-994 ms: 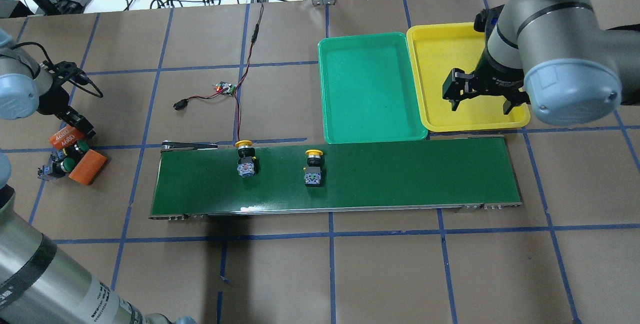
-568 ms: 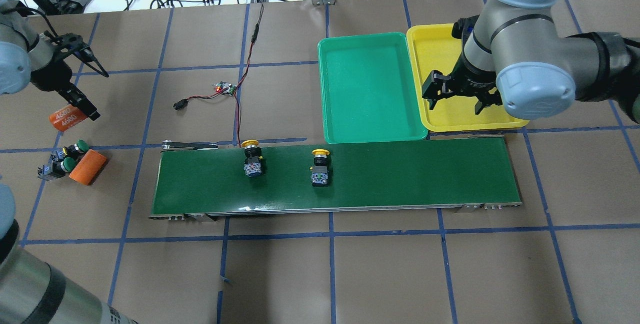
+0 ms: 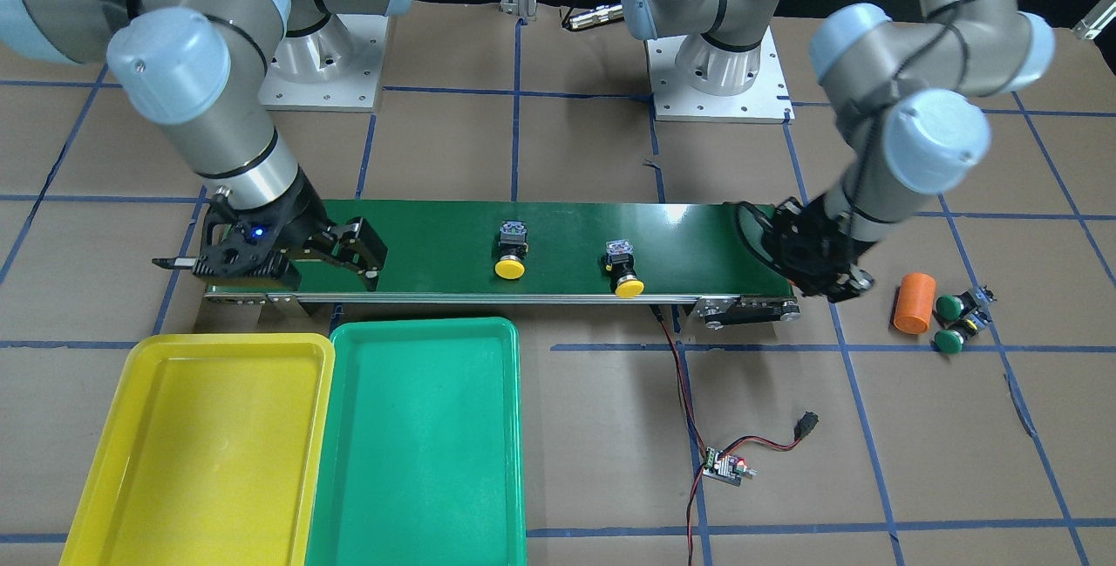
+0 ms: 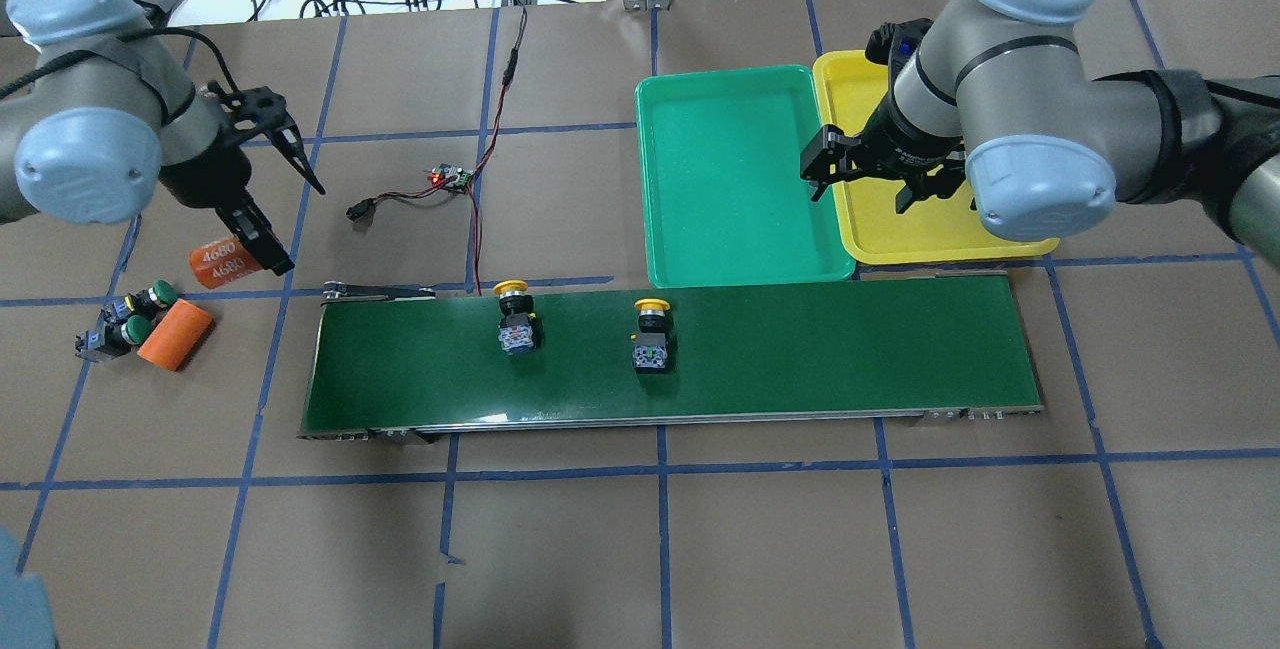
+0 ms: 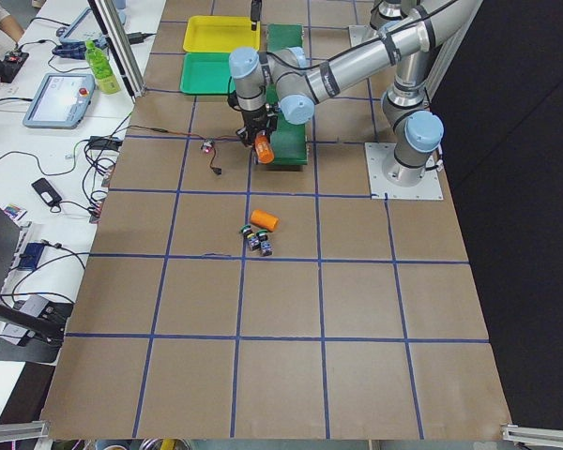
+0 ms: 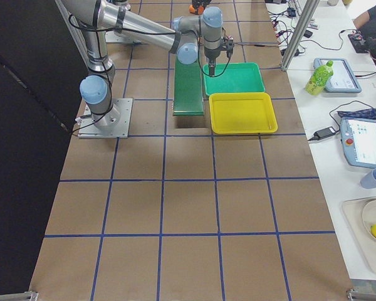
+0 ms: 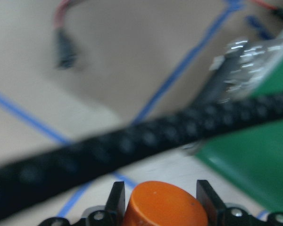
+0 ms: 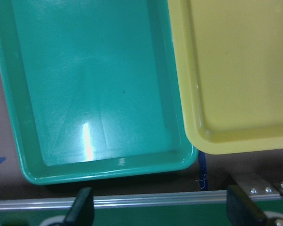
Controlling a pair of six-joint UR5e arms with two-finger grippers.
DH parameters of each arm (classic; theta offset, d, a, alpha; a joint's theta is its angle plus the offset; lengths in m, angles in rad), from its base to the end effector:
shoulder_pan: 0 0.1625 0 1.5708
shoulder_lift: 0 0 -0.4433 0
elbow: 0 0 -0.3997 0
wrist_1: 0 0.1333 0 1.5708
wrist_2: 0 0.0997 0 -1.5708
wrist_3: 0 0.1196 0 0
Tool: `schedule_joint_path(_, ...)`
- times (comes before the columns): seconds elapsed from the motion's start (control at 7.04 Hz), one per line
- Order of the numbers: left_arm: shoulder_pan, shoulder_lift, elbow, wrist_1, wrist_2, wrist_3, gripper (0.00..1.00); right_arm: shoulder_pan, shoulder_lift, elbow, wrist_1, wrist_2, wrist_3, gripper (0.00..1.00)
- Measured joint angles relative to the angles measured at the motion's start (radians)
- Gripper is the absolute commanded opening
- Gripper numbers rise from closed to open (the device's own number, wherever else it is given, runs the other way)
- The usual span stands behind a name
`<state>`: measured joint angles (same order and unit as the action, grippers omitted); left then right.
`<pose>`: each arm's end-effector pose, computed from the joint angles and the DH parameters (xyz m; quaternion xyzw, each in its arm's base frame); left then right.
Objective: Sort buttons by color to trays
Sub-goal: 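Carry the cylinder to the belt while the right gripper reaches toward a yellow button, then release cylinder, return left gripper to pile while right gripper grasps yellow button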
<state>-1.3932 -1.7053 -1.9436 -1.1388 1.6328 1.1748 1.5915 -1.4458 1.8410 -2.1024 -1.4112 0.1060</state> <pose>-0.0357 -0.5136 0.2811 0.4787 0.8767 0.0487 0.0006 0.1634 -0.5357 0.3450 0.0370 0.9938 -0.0628 0.0837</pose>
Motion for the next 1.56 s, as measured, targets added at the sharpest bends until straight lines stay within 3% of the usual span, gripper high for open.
schedule_joint_path(0.14, -0.060, 0.040, -0.058, 0.044, 0.001, -0.004, 0.00, 0.032, -0.023, 0.011, -0.003, 0.001, 0.001, 1.00)
schedule_joint_path(0.28, -0.118, 0.067, -0.092, 0.066, 0.005, -0.010, 0.12, 0.063, -0.019, 0.024, -0.014, 0.000, 0.010, 1.00)
schedule_joint_path(0.43, -0.155, 0.080, -0.123, 0.083, 0.006, -0.039, 0.51, 0.086, -0.007, 0.033, -0.034, 0.000, 0.047, 1.00)
schedule_joint_path(0.57, -0.175, 0.085, -0.157, 0.116, 0.005, -0.085, 1.00, 0.097, 0.002, 0.037, -0.054, 0.002, 0.099, 1.00)
schedule_joint_path(0.99, -0.183, 0.092, -0.184, 0.173, -0.002, -0.138, 1.00, 0.115, 0.011, 0.056, -0.067, 0.004, 0.156, 1.00)
schedule_joint_path(1.28, -0.149, 0.105, -0.124, 0.126, -0.036, -0.137, 1.00, 0.125, 0.016, 0.071, -0.068, 0.004, 0.191, 1.00)
schedule_joint_path(1.56, 0.055, 0.069, -0.011, 0.007, -0.052, -0.126, 1.00, 0.140, 0.027, 0.076, -0.067, 0.000, 0.201, 1.00)
